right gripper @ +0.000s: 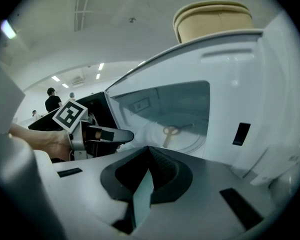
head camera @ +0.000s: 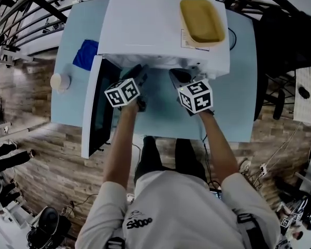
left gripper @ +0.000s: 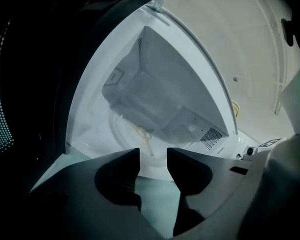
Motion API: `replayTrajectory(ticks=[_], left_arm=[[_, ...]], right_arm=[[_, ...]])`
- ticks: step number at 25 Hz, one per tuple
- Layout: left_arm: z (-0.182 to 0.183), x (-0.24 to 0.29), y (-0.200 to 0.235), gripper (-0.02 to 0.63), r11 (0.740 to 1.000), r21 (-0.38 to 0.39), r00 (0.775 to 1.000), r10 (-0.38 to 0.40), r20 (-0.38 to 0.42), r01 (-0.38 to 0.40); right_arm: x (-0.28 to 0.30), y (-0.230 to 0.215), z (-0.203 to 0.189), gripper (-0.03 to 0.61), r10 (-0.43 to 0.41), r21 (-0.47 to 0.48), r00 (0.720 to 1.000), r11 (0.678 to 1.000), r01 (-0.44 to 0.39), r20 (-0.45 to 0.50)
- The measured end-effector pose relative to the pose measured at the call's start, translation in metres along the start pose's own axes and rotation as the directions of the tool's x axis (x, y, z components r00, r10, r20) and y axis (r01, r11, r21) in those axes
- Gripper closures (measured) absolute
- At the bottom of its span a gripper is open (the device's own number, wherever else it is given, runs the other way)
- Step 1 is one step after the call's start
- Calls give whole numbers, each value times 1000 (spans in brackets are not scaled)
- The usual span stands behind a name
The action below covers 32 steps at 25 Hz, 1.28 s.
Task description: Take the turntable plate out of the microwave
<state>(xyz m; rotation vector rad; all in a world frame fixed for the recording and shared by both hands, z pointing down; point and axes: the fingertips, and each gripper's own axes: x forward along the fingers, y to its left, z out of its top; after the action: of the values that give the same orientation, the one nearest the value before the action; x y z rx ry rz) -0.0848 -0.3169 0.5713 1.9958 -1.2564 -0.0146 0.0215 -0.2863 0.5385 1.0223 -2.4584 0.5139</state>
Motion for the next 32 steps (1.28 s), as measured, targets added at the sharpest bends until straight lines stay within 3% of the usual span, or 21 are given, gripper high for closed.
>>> replayTrajectory(ticks=[9,14,19,23,27,31,32], left_arm=[[0,21,25,396,996,-58,997,64,37,-62],[-3,30,34,396,979,-180,994,102,31,-95],[2,36,35,397,943,-325,992,105,72,-77],[4,34,41,426,881,-471,988,101,114,-35],[4,34,42,431,851,-524,989,89,119,-14],[3,32,37,431,885,-466,990,76,120,-12],[2,31,36,431,891,-454,990,65,123,-2]], right_arm=[[10,3,-23,572,65,-19,996,998,-66,-60],[12,4,-22,572,45,-117,998,992,-50,-50],[12,3,-18,572,64,-73,998,995,-65,-16],[15,9,-20,572,112,-56,994,992,-112,-15],[22,6,-22,572,105,33,994,994,-105,-14],[38,4,-37,566,38,74,997,997,-33,-68],[43,6,-39,535,42,102,997,994,-35,-72]])
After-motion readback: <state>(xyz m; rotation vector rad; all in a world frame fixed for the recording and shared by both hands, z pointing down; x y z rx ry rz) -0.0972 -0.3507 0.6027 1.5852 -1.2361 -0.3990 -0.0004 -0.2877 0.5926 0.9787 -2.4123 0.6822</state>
